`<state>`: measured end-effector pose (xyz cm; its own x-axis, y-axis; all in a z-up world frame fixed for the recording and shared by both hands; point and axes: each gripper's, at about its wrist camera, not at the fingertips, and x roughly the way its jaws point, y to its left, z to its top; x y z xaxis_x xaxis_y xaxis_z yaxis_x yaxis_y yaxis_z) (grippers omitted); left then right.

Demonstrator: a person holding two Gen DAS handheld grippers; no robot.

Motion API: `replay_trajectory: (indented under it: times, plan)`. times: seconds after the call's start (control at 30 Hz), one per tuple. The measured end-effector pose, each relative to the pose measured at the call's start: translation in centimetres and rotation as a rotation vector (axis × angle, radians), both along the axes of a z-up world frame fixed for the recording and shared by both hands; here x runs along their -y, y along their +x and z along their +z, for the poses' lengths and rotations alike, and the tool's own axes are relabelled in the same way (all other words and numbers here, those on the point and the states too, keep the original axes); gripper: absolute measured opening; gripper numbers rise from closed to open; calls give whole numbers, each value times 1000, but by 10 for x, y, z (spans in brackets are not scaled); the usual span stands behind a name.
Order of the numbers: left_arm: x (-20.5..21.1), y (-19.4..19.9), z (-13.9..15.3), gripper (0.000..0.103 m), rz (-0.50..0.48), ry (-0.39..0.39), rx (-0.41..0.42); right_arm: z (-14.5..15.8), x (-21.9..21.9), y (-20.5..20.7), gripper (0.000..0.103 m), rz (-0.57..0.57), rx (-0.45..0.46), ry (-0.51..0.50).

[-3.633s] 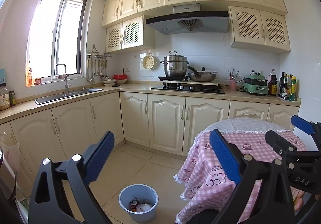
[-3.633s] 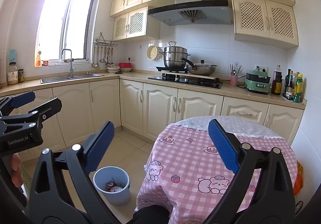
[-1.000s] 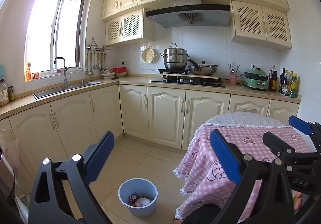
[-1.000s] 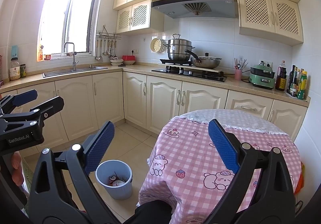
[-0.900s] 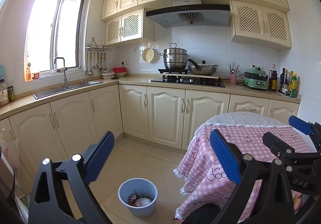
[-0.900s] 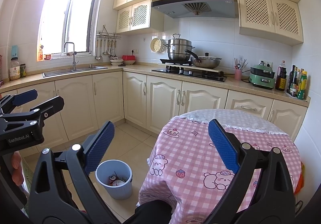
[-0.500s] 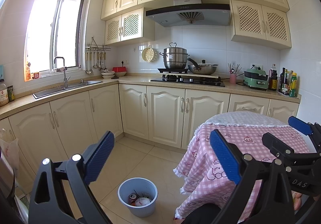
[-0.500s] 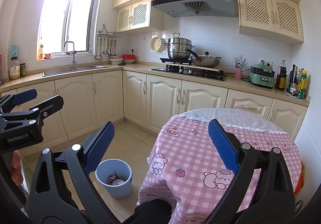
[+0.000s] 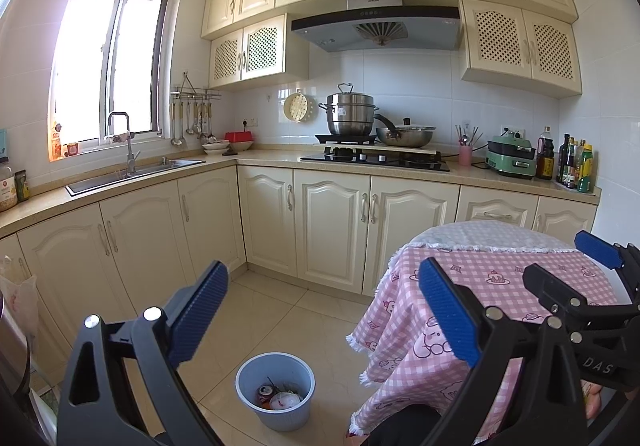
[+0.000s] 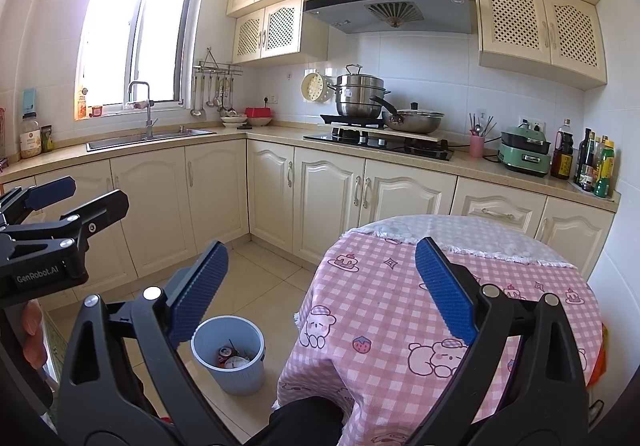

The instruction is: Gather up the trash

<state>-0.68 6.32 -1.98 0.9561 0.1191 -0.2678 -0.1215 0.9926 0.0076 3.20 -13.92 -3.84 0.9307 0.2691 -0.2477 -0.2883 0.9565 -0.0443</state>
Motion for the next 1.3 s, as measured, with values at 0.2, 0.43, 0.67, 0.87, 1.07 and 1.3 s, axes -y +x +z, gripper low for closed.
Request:
replay_trajectory:
  times: [0.2,0.43,0.67,0.87,1.07,1.3]
  plan:
    - [-1,2,-3,94,2,1,-5,1,-1,1,93,0,-1,-1]
    - [-3,5,-4,94,3,2,-13,0,0,4,93,4,-6,-4]
    - [-6,4,-6,94,2,4,-19,-2,1,5,93,6,-10,-5]
    - [-7,6,-5,94,1,4,-24,-5,1,4,93,5,-15,-1]
    - [-7,6,-6,94,1,4,-26,-7,1,5,93,3,-21,1]
    - [-7,11,-10,94,3,8,-46,-9,5,9,93,-2,-37,10]
